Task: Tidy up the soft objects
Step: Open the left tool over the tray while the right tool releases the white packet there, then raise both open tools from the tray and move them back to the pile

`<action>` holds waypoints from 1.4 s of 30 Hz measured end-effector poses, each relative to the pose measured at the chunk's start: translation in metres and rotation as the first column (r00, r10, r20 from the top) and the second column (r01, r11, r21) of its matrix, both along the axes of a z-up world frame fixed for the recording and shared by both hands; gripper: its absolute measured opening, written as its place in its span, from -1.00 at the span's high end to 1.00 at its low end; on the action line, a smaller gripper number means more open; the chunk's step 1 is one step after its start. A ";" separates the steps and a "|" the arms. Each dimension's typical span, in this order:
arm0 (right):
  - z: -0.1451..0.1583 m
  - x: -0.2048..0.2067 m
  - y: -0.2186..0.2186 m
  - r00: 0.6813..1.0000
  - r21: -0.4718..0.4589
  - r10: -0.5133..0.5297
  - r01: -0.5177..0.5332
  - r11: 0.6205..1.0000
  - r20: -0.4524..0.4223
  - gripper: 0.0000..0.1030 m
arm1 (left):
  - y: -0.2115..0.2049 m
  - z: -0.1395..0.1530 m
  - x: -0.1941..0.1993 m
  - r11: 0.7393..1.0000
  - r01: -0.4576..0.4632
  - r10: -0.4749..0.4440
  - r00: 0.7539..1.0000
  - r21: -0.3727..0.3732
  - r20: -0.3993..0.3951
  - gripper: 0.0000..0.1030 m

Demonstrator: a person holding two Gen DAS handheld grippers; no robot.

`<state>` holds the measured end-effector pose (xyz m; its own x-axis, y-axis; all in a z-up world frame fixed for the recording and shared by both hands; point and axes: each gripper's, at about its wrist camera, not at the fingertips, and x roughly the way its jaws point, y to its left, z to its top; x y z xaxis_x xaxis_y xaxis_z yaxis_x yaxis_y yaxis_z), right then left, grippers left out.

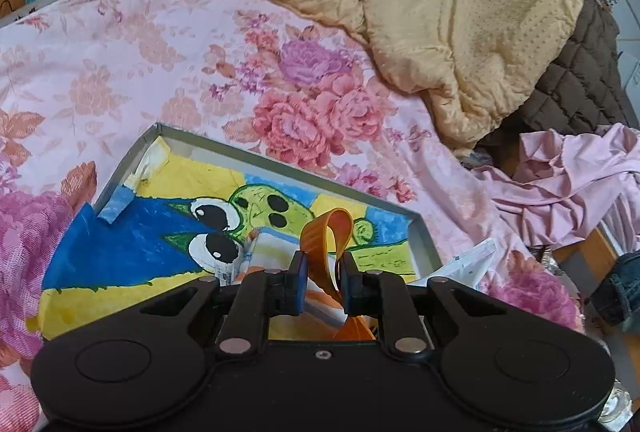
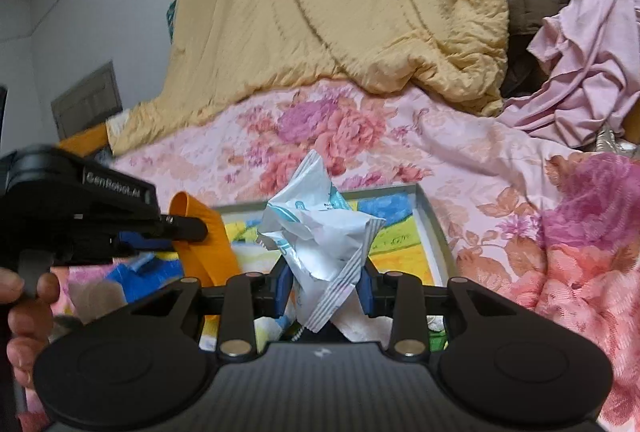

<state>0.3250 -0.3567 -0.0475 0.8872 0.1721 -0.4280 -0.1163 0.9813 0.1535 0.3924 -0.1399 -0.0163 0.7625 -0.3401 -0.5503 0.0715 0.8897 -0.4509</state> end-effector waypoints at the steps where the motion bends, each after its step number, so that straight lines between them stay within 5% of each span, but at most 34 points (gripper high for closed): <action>1: -0.001 0.000 0.001 1.000 -0.010 0.004 -0.004 1.000 -0.003 0.28 | 0.000 -0.002 0.002 1.000 -0.003 0.003 1.000 0.005 -0.006 0.65; 21: -0.005 0.004 0.004 1.000 -0.049 0.010 -0.011 0.999 -0.022 0.16 | 0.000 -0.026 0.003 0.997 -0.046 0.050 0.997 0.059 -0.061 0.49; 27: -0.002 0.002 -0.002 1.000 -0.035 -0.009 0.009 0.999 -0.009 -0.10 | -0.002 -0.025 -0.002 0.996 -0.047 0.051 0.997 0.073 -0.049 0.36; 42: 0.024 -0.020 -0.015 0.993 0.013 -0.058 0.057 0.998 0.104 -0.75 | 0.003 0.005 -0.030 0.990 -0.072 0.071 0.997 0.119 0.015 -0.47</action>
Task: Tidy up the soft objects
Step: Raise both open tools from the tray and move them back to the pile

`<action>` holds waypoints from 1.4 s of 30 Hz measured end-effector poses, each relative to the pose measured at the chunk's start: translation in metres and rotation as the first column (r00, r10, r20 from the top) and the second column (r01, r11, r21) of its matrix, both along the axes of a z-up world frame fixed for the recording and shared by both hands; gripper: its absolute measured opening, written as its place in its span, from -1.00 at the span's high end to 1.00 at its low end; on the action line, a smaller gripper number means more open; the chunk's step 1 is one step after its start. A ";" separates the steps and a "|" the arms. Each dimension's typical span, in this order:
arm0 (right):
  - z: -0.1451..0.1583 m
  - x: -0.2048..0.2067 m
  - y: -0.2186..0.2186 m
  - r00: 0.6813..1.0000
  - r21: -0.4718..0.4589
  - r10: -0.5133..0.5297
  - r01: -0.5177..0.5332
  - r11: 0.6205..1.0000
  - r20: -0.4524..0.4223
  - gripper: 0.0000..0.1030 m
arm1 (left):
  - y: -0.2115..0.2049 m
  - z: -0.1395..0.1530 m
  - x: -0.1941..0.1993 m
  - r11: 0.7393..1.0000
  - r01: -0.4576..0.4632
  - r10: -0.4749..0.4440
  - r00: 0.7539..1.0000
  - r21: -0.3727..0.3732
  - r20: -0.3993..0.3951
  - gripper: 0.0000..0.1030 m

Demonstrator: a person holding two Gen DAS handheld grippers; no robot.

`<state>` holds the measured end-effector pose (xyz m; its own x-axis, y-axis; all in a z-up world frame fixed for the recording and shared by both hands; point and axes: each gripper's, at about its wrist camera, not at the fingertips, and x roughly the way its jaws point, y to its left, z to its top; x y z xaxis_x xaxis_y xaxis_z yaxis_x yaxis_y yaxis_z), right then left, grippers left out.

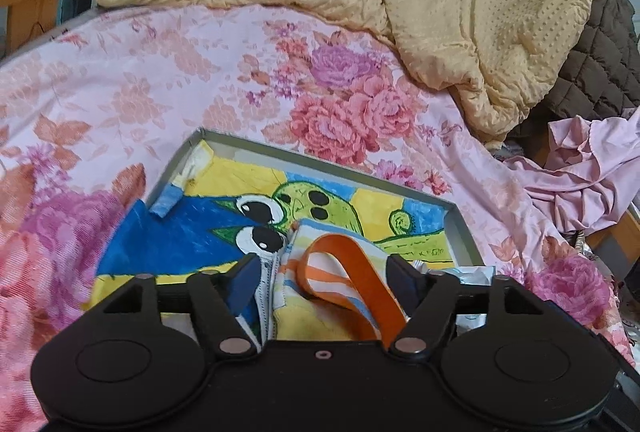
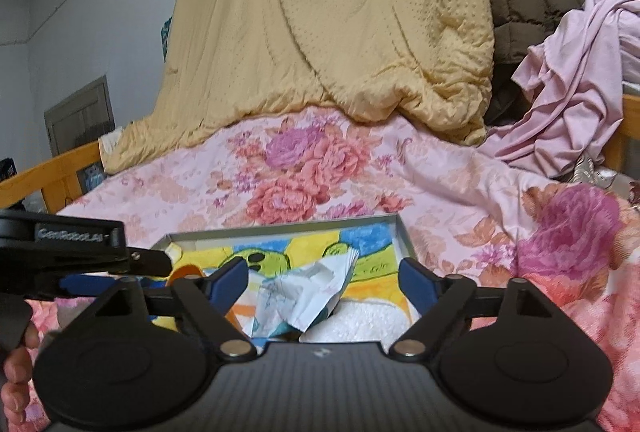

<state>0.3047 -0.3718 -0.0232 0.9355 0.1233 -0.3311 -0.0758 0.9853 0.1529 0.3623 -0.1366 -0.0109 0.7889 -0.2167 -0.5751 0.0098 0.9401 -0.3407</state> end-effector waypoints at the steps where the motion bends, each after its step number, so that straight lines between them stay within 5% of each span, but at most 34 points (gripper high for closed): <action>1: 0.002 -0.004 -0.001 1.000 -0.002 -0.005 0.005 1.000 0.012 -0.79 | 0.001 0.003 -0.004 1.000 -0.004 0.004 1.000 0.006 0.008 -0.55; 7: 0.015 -0.035 -0.001 0.998 -0.002 -0.026 0.026 1.000 0.062 -0.95 | 0.010 0.016 -0.035 0.999 -0.034 0.033 0.998 0.018 0.055 -0.86; 13: 0.031 -0.070 0.004 0.994 0.010 -0.039 0.039 0.999 0.102 -0.99 | 0.025 0.031 -0.075 0.999 -0.049 0.047 0.994 0.020 0.103 -0.95; 26: 0.051 -0.130 0.030 0.987 -0.010 -0.011 0.013 1.000 0.159 -0.99 | 0.057 0.056 -0.147 0.998 -0.062 0.059 0.984 0.011 0.170 -0.98; 42: 0.055 -0.184 0.052 0.986 -0.037 -0.003 0.009 0.999 0.167 -0.99 | 0.075 0.038 -0.203 0.998 -0.048 0.039 0.977 0.037 0.209 -0.98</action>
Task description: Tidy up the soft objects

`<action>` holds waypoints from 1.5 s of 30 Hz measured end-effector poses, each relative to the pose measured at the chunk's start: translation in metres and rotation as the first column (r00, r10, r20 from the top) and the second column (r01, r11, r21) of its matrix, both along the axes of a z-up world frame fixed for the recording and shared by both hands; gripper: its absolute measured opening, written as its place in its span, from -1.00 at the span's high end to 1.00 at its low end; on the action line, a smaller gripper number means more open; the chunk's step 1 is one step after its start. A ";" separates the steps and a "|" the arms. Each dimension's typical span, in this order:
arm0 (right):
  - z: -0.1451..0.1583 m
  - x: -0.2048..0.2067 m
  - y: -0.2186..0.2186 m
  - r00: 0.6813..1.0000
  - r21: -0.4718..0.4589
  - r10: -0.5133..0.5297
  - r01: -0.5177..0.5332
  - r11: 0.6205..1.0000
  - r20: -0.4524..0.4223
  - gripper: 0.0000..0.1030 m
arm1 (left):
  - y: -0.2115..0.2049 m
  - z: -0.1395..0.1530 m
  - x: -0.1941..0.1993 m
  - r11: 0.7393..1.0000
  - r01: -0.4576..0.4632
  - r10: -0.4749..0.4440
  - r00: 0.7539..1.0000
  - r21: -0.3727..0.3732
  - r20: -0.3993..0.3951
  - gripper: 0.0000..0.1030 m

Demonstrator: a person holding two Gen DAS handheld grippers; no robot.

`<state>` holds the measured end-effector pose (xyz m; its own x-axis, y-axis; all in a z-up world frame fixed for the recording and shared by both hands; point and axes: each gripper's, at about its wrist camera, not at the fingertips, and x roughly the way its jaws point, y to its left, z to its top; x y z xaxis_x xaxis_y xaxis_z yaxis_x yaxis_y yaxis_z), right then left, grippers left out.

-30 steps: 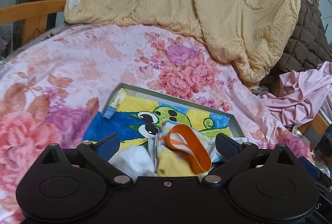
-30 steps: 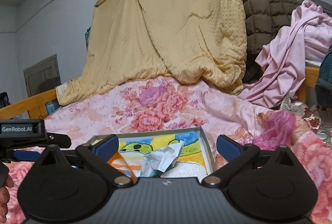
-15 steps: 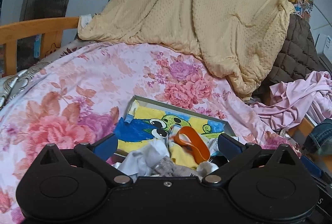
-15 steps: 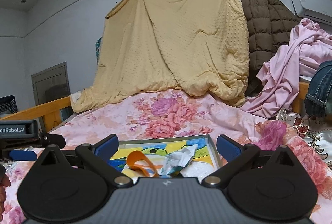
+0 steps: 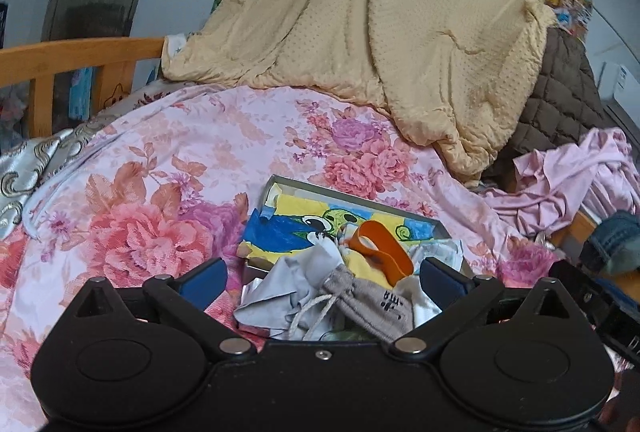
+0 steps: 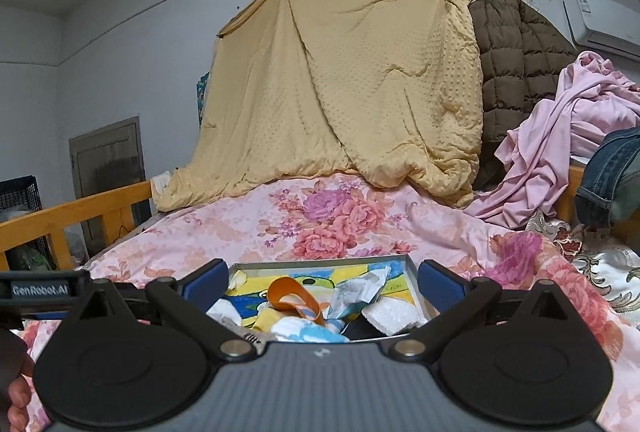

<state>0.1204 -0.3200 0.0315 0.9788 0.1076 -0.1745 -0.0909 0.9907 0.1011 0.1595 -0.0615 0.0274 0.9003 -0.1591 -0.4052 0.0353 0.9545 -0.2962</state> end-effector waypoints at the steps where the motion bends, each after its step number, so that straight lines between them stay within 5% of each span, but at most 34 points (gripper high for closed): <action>1: 0.000 -0.002 0.001 1.000 -0.002 0.000 0.000 1.000 -0.003 -0.99 | 0.000 -0.002 -0.003 1.000 0.006 -0.006 1.000 0.012 0.008 -0.98; 15: -0.008 -0.020 0.012 0.997 -0.022 -0.015 0.013 1.000 -0.069 -0.99 | 0.003 -0.018 -0.030 0.990 0.085 -0.090 0.995 0.116 0.037 -0.98; 45: -0.033 -0.026 0.028 0.949 -0.039 -0.052 0.042 0.998 -0.311 -0.99 | 0.025 -0.059 -0.053 0.987 0.078 -0.064 0.993 0.138 -0.101 -0.98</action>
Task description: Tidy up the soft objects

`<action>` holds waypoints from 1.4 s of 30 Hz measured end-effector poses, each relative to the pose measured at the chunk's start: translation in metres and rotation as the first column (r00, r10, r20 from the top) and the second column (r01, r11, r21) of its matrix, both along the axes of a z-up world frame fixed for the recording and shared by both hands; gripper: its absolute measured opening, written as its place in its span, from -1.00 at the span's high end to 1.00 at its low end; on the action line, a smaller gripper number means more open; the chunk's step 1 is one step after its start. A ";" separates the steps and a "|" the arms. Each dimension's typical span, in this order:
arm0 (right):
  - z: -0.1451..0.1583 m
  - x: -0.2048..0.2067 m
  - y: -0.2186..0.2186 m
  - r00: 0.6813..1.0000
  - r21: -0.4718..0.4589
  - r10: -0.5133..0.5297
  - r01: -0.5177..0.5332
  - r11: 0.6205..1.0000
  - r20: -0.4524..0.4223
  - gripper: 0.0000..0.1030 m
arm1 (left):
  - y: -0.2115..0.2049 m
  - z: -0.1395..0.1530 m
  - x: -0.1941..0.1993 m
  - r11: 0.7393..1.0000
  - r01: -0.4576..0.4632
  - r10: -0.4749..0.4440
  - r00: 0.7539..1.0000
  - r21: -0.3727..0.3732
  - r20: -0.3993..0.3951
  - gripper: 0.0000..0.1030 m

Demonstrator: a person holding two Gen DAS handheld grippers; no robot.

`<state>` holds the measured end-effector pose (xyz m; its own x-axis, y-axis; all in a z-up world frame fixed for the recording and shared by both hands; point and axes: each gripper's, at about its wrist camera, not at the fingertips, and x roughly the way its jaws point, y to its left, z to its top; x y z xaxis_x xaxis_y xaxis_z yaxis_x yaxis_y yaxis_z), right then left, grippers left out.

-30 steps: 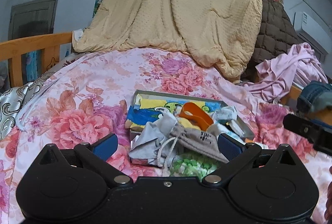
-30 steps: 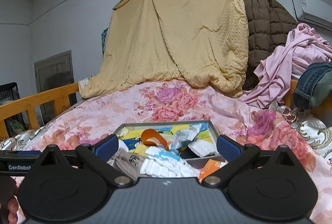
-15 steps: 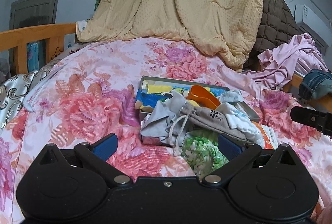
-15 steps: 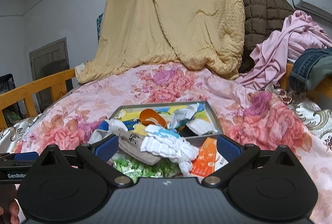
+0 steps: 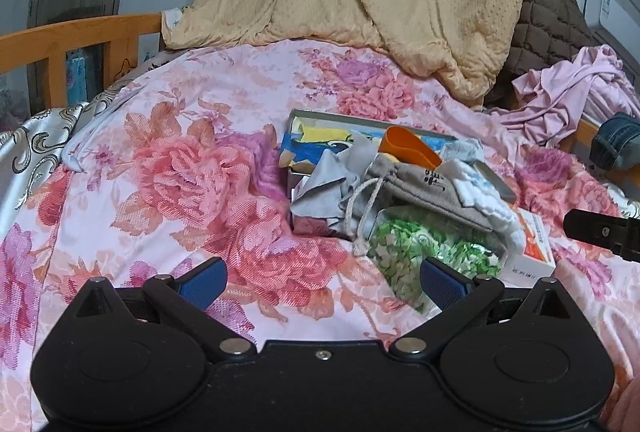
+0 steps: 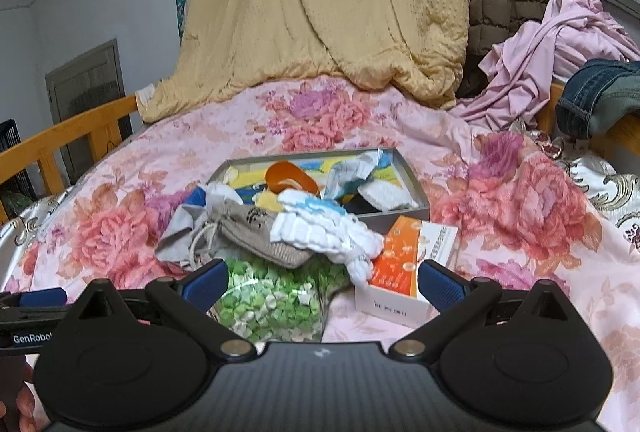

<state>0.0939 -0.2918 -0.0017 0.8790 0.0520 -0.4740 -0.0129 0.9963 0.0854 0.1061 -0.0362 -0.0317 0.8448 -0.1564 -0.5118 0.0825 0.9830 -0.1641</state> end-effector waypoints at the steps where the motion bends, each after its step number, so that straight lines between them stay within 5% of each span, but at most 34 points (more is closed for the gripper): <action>1: -0.001 0.001 0.000 1.000 -0.002 0.001 -0.001 1.000 -0.011 -0.99 | 0.000 -0.001 0.000 1.000 -0.001 0.001 1.000 0.004 -0.002 -0.98; 24: -0.016 0.017 0.011 0.989 -0.032 0.042 -0.047 0.998 -0.144 -0.99 | 0.002 -0.008 0.005 0.998 -0.044 0.046 0.997 0.034 -0.058 -0.98; 35: -0.018 0.023 0.003 0.985 0.050 0.069 -0.062 0.997 -0.161 -0.99 | 0.000 -0.010 0.008 0.998 -0.043 0.045 0.997 0.035 -0.061 -0.98; 42: -0.012 0.023 -0.011 0.995 0.120 0.028 -0.017 0.993 -0.093 -0.99 | 0.002 -0.009 0.013 0.999 -0.048 0.049 0.997 0.015 -0.058 -0.98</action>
